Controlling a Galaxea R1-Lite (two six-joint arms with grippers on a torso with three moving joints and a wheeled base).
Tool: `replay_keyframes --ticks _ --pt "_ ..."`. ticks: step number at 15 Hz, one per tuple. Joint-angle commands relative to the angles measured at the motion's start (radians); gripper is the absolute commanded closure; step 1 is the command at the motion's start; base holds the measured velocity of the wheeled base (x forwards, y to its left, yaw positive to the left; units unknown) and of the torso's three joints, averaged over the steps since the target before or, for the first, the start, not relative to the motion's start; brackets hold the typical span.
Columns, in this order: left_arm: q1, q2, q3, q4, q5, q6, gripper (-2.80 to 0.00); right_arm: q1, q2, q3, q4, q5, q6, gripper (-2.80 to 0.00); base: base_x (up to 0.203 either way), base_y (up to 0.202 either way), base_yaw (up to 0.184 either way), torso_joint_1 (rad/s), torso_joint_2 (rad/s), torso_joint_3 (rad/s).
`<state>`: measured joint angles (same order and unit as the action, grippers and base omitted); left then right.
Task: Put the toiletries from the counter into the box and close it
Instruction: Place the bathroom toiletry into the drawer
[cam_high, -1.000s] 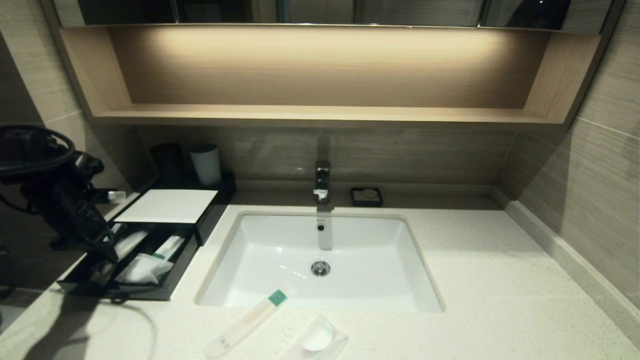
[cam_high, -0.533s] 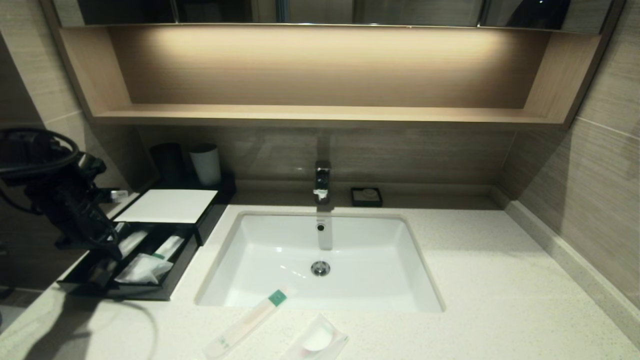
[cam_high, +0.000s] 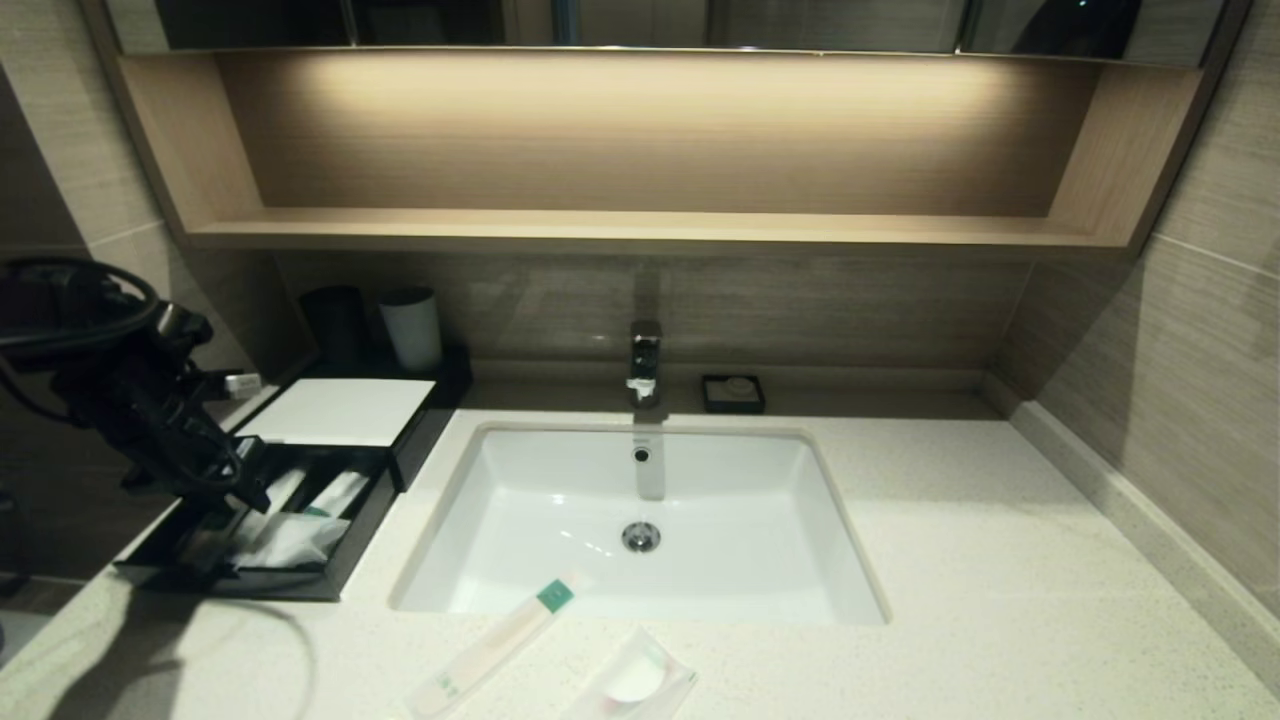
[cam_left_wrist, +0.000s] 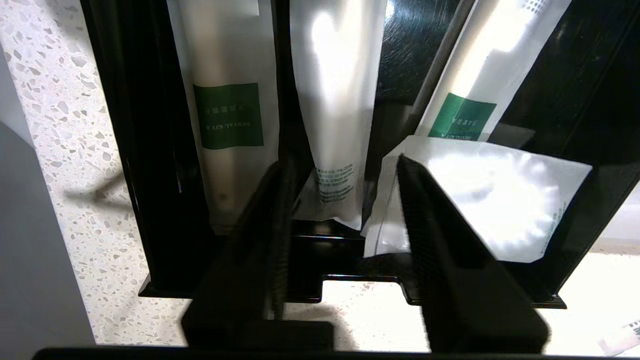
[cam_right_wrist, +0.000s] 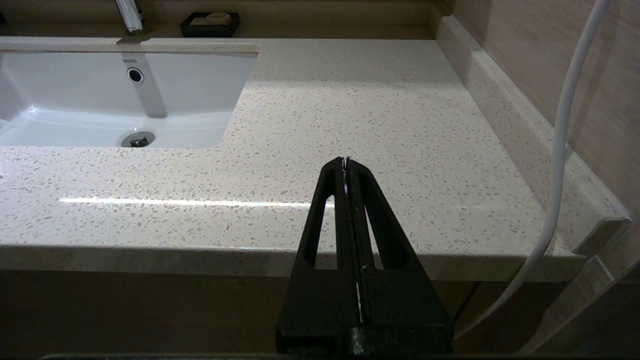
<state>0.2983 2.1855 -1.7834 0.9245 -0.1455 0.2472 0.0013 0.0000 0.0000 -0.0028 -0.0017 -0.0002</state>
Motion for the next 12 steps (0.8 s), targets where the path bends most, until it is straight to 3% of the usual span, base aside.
replay_keyframes --ticks 1,12 --pt "0.001 -0.003 0.001 0.005 0.001 0.001 -2.80 0.000 0.000 0.002 0.000 0.000 0.000 0.00 0.000 0.000 0.000 0.000 0.00 0.000" --pt "0.004 -0.214 0.046 0.019 -0.013 -0.008 -2.80 0.000 0.000 0.002 0.000 0.000 0.000 0.00 0.000 0.000 0.000 0.000 0.00 0.000"
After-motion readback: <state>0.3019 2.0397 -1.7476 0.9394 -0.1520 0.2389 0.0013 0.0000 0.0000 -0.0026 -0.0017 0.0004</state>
